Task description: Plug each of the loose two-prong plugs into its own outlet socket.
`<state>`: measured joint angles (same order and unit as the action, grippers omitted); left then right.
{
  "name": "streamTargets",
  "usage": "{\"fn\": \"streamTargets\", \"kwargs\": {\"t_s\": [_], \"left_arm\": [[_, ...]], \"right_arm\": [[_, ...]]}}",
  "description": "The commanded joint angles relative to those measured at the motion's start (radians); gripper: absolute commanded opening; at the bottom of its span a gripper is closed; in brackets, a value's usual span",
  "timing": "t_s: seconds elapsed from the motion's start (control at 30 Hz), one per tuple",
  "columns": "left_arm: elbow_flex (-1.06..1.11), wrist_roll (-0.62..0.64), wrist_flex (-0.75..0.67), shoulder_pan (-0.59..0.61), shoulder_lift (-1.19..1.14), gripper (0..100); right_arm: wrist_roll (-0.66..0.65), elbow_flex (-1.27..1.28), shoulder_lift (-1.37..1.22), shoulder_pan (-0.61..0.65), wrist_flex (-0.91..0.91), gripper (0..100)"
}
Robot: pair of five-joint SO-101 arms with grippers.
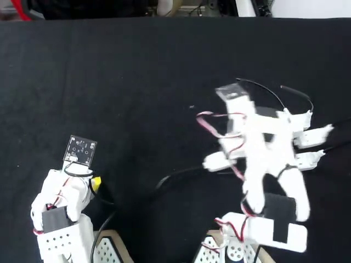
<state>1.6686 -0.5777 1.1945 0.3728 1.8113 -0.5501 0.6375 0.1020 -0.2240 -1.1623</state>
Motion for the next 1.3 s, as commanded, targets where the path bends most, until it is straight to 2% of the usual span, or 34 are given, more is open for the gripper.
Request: {"fn": "streamTargets", "kwargs": {"t_s": [0.0,0.17,0.33,0.63,0.97,1.17,1.27], "left_arm": [[-0.008,-0.009,0.0,-0.002,0.006,29],[-0.008,-0.009,0.0,-0.002,0.006,29],[-0.008,-0.009,0.0,-0.002,0.006,29],[-0.007,-0.009,0.0,-0.002,0.006,29],[-0.007,-0.009,0.002,-0.002,0.006,29],[-0.007,-0.009,0.002,-0.002,0.006,29],[-0.007,-0.009,0.005,-0.002,0.006,29]], "right_arm": [[-0.103,-0.082,0.004,-0.212,0.0,1.4],[-0.242,-0.157,0.004,-0.417,0.002,1.4],[-0.311,-0.171,0.002,-0.5,0.081,1.5],[-0.311,-0.171,0.004,-0.453,0.051,2.9],[-0.288,-0.248,0.036,-0.416,-0.071,33.1],[-0.163,-0.493,0.194,-0.4,-0.29,33.6],[-0.143,-0.618,0.294,-0.342,-0.417,31.4]]}}
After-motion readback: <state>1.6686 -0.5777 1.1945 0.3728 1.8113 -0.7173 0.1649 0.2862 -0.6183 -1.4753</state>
